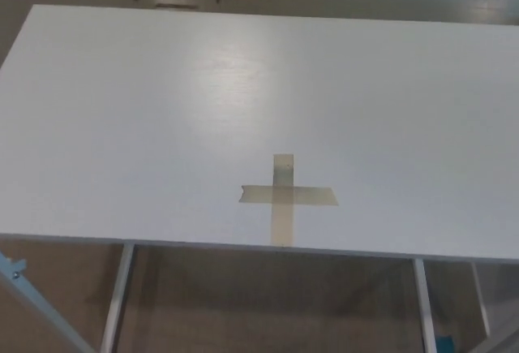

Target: Use the left hand to take the pink dumpling toy on a person's hand and put it on the desk.

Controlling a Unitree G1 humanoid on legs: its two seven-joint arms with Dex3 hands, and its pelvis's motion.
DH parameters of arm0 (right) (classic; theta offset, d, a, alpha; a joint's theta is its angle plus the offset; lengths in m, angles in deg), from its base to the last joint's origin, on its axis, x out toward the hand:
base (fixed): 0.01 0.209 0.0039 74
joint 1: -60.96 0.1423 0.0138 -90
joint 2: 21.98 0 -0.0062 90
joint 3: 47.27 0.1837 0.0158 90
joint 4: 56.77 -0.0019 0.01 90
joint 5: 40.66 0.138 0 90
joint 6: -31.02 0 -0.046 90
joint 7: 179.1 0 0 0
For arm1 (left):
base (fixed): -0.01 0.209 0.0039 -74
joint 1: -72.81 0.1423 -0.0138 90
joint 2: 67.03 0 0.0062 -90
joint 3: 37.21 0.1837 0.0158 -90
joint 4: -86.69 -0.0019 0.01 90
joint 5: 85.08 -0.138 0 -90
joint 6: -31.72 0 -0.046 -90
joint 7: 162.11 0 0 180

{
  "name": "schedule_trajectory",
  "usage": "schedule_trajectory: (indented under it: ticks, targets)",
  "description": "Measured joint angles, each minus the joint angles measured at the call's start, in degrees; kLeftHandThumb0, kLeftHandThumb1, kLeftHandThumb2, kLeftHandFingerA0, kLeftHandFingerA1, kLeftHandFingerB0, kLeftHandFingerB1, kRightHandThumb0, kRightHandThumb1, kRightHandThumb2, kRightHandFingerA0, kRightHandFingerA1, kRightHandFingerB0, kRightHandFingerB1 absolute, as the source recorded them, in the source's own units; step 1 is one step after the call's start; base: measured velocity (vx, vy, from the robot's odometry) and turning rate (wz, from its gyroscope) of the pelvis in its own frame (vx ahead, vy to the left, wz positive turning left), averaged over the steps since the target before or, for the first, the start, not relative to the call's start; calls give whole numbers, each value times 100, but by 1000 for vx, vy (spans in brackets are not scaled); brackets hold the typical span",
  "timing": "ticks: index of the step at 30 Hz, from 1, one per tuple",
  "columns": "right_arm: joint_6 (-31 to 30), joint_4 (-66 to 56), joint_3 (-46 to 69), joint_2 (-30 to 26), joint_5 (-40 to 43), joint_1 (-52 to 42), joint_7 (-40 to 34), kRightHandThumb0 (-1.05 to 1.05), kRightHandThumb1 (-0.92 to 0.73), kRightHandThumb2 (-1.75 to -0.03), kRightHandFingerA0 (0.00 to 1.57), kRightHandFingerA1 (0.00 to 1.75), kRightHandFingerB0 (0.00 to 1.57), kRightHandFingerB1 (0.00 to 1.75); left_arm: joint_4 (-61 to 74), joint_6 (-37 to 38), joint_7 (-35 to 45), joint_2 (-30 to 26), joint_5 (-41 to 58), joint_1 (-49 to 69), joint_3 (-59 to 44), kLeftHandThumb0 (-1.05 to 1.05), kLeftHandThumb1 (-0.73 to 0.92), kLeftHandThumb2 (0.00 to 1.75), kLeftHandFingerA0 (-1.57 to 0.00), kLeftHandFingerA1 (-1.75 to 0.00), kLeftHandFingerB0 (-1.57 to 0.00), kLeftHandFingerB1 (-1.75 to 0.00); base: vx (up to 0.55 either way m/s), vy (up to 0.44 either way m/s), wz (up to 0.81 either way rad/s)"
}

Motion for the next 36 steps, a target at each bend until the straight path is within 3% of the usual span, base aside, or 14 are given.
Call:
schedule_trajectory:
  ticks: [13, 14, 19, 20, 28, 29, 36]
  targets:
    - [108, 113, 19, 0, 1, 7, -143, -23, -73, -61, 67, 47, 51, 41, -169, 127, 3, -1, -14, -37, 17, -39, 48, 71, -62, -53, -34, -43, 0, 0, 0]
    - [111, 113, 20, 0, 1, 8, -144, -23, -73, -61, 67, 47, 51, 41, -169, 132, 4, -1, -14, -37, 20, -33, 59, 57, -70, -43, -39, -35, 0, 0, 0]
    - [124, 115, 27, 1, 2, 20, -144, -24, -73, -61, 67, 47, 51, 41, -169, 151, 27, -1, -11, -44, 24, -30, 58, 57, -71, -44, -38, -34, 0, 0, 0]
    - [124, 115, 27, 1, 2, 21, -144, -25, -73, -61, 66, 47, 51, 41, -169, 152, 28, -2, -11, -44, 24, -38, 48, 71, -64, -53, -33, -43, 0, 0, 0]
    - [128, 121, 2, 0, -4, 22, -144, -26, -73, -62, 63, 45, 50, 41, -170, 170, 78, -2, -10, -43, 22, -38, 49, 70, -61, -52, -33, -42, 0, 0, 0]
    - [128, 121, 2, 0, -4, 22, -144, -26, -73, -62, 62, 45, 50, 41, -170, 170, 78, -2, -10, -43, 22, -31, 58, 58, -68, -44, -37, -34, 0, 0, 0]
    - [128, 123, -11, 0, -1, 22, -127, -27, -73, -62, 59, 44, 48, 40, -171, 215, 90, -2, -4, -43, -13, -34, 58, 61, -71, -47, -38, -37, 0, 0, 0]
